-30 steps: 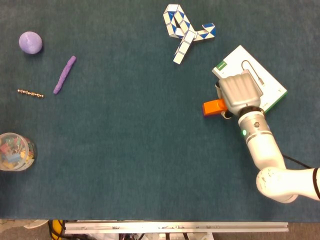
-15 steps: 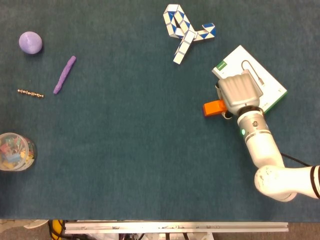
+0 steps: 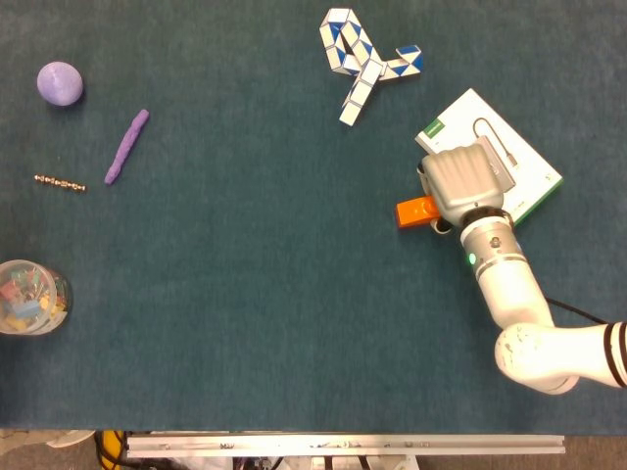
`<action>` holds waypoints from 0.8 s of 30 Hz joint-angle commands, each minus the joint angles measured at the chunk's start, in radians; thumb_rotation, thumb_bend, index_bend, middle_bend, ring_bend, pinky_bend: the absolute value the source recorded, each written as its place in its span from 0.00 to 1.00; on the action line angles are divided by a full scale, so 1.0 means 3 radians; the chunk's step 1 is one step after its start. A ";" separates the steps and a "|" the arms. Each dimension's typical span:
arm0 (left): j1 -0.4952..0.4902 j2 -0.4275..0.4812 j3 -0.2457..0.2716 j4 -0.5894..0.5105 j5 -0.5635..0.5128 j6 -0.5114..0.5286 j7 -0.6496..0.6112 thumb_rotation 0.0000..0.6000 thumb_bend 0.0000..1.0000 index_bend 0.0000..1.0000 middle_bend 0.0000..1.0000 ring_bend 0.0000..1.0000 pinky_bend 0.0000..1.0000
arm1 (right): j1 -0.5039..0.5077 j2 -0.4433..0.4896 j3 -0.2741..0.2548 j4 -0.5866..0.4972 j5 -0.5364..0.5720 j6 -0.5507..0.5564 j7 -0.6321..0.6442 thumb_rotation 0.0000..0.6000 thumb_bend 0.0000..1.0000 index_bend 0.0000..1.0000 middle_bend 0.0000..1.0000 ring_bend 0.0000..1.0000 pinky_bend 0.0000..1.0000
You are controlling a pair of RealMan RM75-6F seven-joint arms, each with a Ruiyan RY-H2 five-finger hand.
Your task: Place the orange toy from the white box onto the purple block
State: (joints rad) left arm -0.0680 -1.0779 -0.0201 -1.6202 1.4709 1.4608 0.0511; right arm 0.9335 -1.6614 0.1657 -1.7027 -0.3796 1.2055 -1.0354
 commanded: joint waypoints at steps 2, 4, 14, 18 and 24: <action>0.0004 -0.0004 0.0003 0.0008 -0.0002 0.0000 0.0000 1.00 0.14 0.20 0.23 0.20 0.08 | -0.0005 0.0015 -0.0015 -0.0007 -0.0025 -0.0036 0.0051 1.00 0.19 0.64 0.97 1.00 1.00; 0.0005 -0.0006 0.0003 0.0011 -0.0002 0.0001 0.0001 1.00 0.14 0.20 0.23 0.20 0.08 | -0.0014 0.0021 -0.0029 -0.0005 -0.0057 -0.0058 0.0089 1.00 0.18 0.63 0.97 1.00 1.00; 0.0012 -0.0010 -0.0004 -0.0001 -0.0001 0.0021 0.0016 1.00 0.14 0.20 0.23 0.20 0.08 | -0.0106 0.0088 -0.0082 -0.0031 -0.0390 -0.0065 0.0376 1.00 0.00 0.44 0.96 1.00 1.00; 0.0017 -0.0011 -0.0012 -0.0013 -0.0006 0.0035 0.0017 1.00 0.14 0.20 0.23 0.20 0.08 | -0.0173 0.0179 -0.0099 -0.0106 -0.0534 -0.0052 0.0513 1.00 0.00 0.42 0.93 0.98 1.00; 0.0028 -0.0007 -0.0036 -0.0044 -0.0027 0.0067 -0.0004 1.00 0.14 0.20 0.23 0.20 0.08 | -0.0369 0.0479 -0.0173 -0.0321 -0.0920 0.0046 0.0814 1.00 0.00 0.42 0.79 0.79 0.89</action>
State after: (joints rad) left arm -0.0600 -1.0798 -0.0299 -1.6330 1.4635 1.4803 0.0505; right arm 0.8473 -1.5514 0.1263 -1.7749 -0.6176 1.2047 -0.8218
